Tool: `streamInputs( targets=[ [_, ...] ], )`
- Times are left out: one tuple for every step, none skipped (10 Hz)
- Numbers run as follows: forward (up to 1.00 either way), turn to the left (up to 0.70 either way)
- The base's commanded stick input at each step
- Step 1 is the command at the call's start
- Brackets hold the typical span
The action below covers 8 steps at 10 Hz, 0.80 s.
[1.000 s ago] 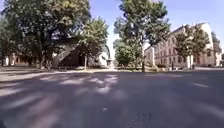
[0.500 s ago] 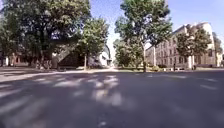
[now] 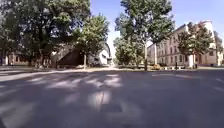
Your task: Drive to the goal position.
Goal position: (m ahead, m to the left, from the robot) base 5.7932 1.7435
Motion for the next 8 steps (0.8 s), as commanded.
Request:
streamInputs(
  targets=[
    [0.7,-0.24],
    [0.7,0.0],
    [0.7,0.0],
    [0.7,-0.01],
    [0.7,-0.04],
    [0.7,-0.27],
    [0.7,-0.35],
    [0.7,-0.21]
  ],
)
